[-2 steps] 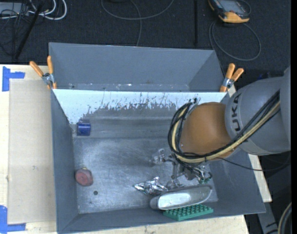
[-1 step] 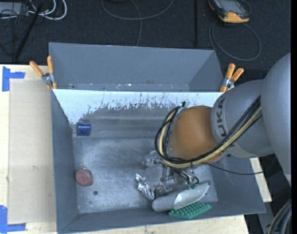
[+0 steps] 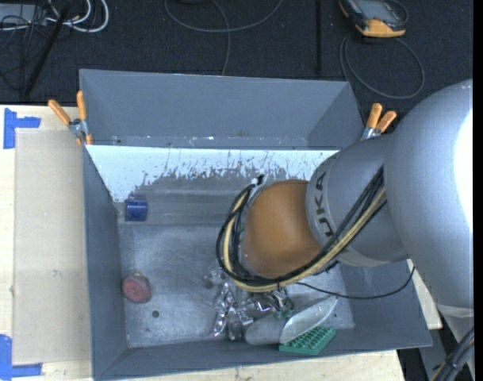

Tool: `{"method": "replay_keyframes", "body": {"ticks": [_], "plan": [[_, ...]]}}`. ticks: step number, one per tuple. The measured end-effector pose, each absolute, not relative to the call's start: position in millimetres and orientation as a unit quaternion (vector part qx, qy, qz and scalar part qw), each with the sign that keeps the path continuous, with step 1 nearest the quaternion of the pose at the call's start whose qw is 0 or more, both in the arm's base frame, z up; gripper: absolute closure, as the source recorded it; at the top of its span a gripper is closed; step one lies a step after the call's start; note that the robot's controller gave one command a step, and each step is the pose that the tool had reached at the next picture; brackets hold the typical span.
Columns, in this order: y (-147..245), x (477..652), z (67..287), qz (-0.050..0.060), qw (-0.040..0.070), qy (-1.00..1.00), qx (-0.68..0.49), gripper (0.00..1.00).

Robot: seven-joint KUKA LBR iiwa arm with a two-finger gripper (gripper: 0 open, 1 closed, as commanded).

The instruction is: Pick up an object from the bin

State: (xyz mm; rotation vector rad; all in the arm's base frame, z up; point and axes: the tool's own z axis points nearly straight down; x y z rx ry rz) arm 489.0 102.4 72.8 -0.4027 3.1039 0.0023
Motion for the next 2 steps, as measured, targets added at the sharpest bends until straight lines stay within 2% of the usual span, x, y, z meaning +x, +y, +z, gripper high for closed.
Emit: {"method": "replay_keyframes", "body": {"ticks": [1,2], "plan": [[101.5,488.6,73.5,0.001,0.004,0.992,-0.129,1.00],[88.3,491.4,199.0,0.000,0.003,0.990,-0.144,1.00]]}}
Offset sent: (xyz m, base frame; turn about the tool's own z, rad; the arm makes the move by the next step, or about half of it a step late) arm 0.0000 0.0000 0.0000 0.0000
